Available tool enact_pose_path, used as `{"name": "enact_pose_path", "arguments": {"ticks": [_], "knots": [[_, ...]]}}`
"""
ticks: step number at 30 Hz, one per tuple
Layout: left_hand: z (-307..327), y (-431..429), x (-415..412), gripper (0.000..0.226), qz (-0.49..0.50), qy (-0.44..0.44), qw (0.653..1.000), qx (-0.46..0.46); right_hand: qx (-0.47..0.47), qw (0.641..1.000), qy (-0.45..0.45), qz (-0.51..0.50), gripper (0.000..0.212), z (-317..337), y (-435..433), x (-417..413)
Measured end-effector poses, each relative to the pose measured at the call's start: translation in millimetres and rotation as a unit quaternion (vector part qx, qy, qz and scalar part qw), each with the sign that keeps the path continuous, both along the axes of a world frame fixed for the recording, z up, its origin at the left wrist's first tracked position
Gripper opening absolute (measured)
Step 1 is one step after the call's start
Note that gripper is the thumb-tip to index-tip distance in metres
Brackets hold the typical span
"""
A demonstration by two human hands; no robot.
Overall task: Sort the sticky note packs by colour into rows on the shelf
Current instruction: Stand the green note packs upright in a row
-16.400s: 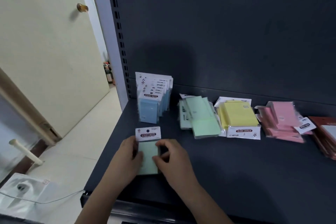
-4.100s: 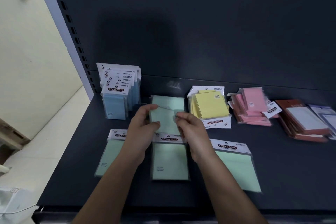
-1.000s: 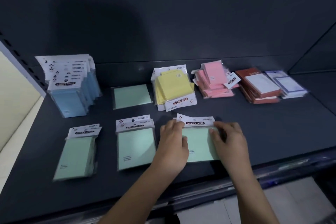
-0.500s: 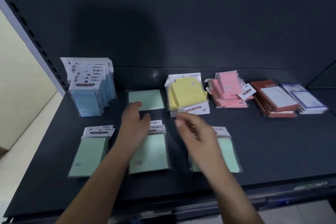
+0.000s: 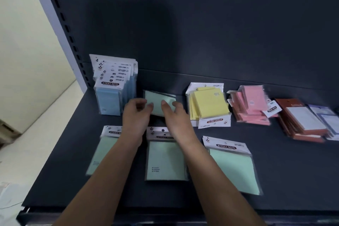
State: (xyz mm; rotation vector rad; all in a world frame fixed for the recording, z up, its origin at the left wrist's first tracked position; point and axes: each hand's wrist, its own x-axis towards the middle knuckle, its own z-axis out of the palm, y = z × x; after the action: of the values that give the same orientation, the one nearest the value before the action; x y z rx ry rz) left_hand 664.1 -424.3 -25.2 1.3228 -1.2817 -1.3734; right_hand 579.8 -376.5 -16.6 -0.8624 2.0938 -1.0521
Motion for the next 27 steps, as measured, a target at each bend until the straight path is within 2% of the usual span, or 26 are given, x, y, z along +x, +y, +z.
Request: {"name": "enact_pose_path", "arguments": {"ticks": [1,4,8,13,17,20,27], "knots": [[0,-1,1,0.009,0.028,0.015,0.999,-0.016,-0.003,1.000,-0.026,0.002,0.057,1,3,0],[-1,-2,10,0.027,0.057,0.038,0.997,-0.029,-0.023,0.994,-0.104,-0.004,0.050,4,12,1],[13,11,21,0.039,-0.039,0.105,0.994,0.003,-0.076,0.985,-0.149,-0.042,0.028,7,21,-1],[39,38,38,0.057,-0.153,0.109,0.981,-0.040,-0.239,0.958,-0.120,-0.105,0.010,15,41,-7],[50,60,38,0.065,-0.245,0.134,0.958,-0.067,-0.312,0.938,-0.083,-0.128,0.024,27,80,-19],[44,76,25,0.062,-0.292,0.091,0.948,-0.087,-0.313,0.937,-0.057,-0.142,0.029,24,120,-31],[14,125,-23,0.053,-0.374,-0.046,0.924,-0.066,-0.236,0.949,0.051,-0.203,0.037,0,183,-66]]}}
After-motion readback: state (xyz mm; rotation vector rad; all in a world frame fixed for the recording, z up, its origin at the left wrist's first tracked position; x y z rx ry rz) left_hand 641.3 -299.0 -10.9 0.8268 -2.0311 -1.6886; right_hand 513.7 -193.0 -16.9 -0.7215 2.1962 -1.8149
